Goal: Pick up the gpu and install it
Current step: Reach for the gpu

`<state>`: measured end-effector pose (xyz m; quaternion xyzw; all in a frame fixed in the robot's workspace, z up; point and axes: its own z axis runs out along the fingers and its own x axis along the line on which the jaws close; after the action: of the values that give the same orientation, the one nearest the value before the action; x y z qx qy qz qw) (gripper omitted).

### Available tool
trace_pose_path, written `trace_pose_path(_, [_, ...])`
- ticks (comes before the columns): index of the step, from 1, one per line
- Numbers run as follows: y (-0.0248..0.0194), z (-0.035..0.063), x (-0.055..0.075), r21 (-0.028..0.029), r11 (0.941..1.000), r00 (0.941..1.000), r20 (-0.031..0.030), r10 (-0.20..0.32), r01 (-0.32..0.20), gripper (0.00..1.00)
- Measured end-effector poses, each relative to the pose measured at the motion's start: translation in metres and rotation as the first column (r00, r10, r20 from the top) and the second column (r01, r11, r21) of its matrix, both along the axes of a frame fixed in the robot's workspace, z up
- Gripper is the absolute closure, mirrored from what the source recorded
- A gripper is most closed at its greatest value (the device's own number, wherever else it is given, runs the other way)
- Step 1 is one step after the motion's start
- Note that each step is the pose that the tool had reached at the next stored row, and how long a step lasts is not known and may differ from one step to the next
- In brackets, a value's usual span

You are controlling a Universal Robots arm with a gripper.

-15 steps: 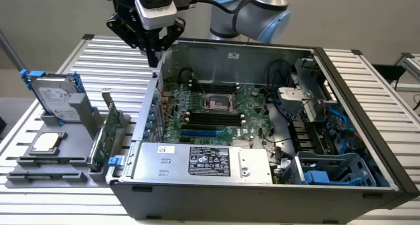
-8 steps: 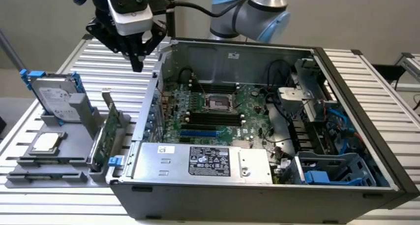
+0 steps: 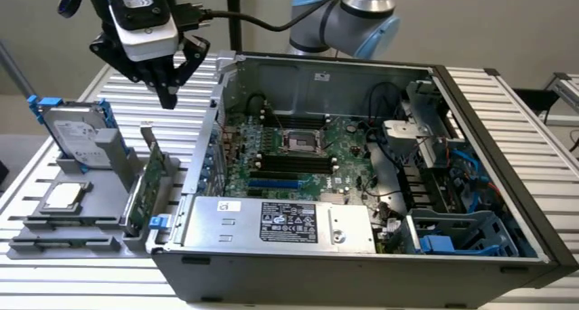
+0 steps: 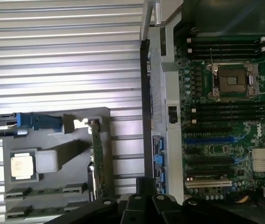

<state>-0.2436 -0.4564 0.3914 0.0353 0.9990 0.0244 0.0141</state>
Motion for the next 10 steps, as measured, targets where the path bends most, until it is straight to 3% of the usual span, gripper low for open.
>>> trace_pose_path(4, [-0.0062, -0.0010, -0.015, -0.0002, 1.0000, 1.0000, 0.0000, 0.000, 0.000, 0.89])
trace_pose_path(10, [-0.0098, -0.0036, -0.042, -0.0021, 1.0000, 1.0000, -0.0001, 0.000, 0.000, 0.89])
